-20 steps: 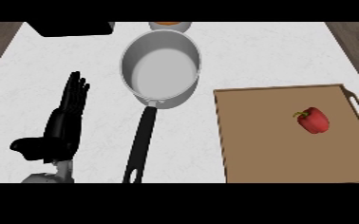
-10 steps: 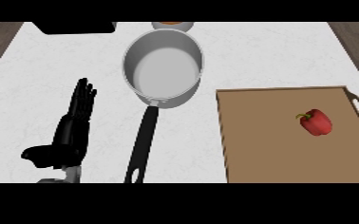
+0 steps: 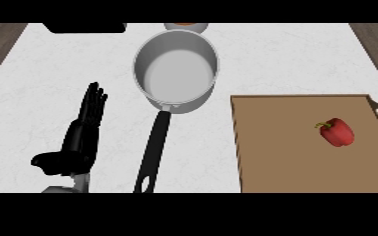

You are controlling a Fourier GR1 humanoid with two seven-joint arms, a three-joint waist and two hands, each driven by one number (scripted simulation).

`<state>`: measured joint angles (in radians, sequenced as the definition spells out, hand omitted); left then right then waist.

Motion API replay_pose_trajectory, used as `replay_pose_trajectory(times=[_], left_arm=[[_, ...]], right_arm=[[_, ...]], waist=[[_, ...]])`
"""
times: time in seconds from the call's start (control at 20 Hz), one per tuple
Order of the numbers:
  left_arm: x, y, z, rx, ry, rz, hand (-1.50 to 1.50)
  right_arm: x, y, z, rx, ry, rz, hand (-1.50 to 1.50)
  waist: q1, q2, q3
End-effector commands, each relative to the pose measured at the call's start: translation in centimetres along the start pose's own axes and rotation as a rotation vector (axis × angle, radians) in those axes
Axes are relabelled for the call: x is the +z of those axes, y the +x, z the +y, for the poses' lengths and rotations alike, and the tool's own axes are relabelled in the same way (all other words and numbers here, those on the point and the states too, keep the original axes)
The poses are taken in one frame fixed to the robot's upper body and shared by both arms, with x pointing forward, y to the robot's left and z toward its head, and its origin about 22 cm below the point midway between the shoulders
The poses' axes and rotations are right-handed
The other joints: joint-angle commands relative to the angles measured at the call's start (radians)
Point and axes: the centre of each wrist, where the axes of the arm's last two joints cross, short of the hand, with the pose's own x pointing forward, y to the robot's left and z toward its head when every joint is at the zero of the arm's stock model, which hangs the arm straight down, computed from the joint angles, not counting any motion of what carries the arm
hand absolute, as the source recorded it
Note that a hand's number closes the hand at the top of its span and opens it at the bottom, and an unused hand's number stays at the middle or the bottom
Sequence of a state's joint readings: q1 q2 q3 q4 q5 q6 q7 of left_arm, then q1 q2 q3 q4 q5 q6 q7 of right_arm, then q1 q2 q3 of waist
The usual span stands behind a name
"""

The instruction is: Pick the bell pepper from the tray and place it in the pot

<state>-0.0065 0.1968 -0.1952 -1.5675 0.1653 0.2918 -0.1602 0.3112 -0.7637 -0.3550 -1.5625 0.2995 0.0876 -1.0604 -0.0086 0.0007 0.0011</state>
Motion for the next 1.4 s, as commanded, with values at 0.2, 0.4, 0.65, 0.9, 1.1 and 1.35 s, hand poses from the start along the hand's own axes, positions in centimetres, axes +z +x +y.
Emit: replay_pose_trajectory(times=[0.2,0.4,0.65,0.9,1.1,1.35], left_arm=[[-0.8,-0.1,0.0,0.0,0.021,-0.003,0.0],[-1.0,0.2,-0.9,-0.002,0.002,0.007,0.0],[0.1,0.0,-1.9,-0.003,0.005,-0.017,0.0],[-0.9,-0.3,-0.7,0.001,0.008,0.008,0.0],[0.1,-0.1,0.5,0.017,-0.016,-0.004,0.0],[1.7,-0.4,-0.8,-0.008,0.007,0.008,0.0]], right_arm=[[0.1,-1.2,3.6,0.051,0.106,-0.033,-1.5],[-0.5,-1.3,5.2,0.13,0.15,0.037,-1.5],[-2.7,-1.8,5.0,0.141,0.188,0.101,-1.5],[-2.7,-3.0,6.8,0.13,0.193,0.097,-1.5],[-4.5,-4.3,8.9,0.14,0.195,0.091,-1.5],[-5.3,-4.3,8.7,0.156,0.209,0.095,-1.5]], waist=[[0.008,0.0,-0.001],[0.008,0.0,-0.001],[0.009,-0.001,-0.001],[0.008,-0.001,-0.001],[0.014,0.0,-0.001],[0.014,-0.001,-0.001]])
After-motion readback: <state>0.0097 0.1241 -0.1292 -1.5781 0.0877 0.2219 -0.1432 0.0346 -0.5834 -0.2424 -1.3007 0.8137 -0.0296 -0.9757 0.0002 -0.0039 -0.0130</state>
